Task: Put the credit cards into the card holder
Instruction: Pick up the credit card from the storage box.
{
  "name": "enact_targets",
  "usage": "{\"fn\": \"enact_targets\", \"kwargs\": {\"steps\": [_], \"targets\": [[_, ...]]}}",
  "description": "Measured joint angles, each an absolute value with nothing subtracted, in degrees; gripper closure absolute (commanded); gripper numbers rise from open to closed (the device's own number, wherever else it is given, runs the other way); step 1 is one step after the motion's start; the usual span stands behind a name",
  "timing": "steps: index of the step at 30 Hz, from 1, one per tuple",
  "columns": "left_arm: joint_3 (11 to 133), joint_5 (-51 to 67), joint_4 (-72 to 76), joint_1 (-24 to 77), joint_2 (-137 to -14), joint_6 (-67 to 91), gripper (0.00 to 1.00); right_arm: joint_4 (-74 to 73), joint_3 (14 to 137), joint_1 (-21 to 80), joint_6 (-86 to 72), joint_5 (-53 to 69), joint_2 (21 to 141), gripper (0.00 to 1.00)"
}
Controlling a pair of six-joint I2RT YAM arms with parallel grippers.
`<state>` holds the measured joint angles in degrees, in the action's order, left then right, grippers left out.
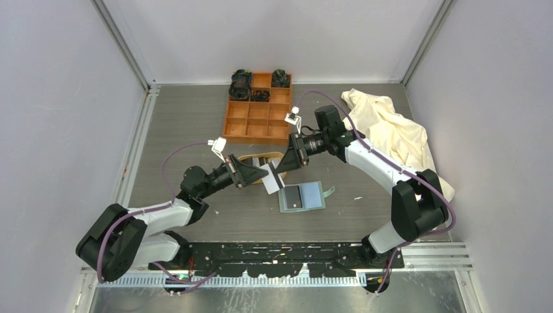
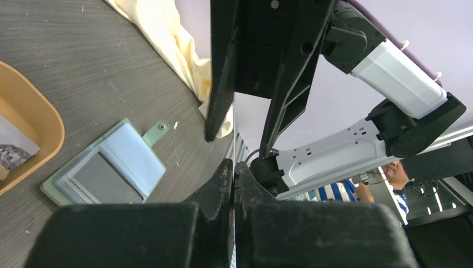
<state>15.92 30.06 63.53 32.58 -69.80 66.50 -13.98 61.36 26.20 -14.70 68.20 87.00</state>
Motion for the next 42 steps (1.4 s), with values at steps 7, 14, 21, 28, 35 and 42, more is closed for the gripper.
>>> {"fn": "enact_targets", "kwargs": {"steps": [7,14,21,28,35,42], "targets": [[14.5,28.9,60.9,32.6,-64.5,63.9,1.0,-19.5,60.8,27.3,-6.5,65.4,85.8,0.35],[14.2,28.1,60.2,32.6,-61.6,62.8,0.99,-19.7,59.8,32.2,-4.2,64.4,85.6,0.9],[14.3,30.6,54.7,32.6,-60.6,60.9,0.69,-24.8,60.8,33.4,0.5,65.6,85.6,0.99],[19.2,37.5,38.2,32.6,-54.7,54.6,0.61,-42.5,69.6,33.4,16.7,65.9,87.5,0.99],[21.6,39.6,28.9,32.6,-51.0,49.5,0.58,-52.1,71.2,34.0,25.0,65.7,90.6,0.99],[21.6,41.1,28.5,32.6,-54.3,49.3,0.66,-54.6,71.2,35.2,27.1,65.5,90.8,0.99]]}}
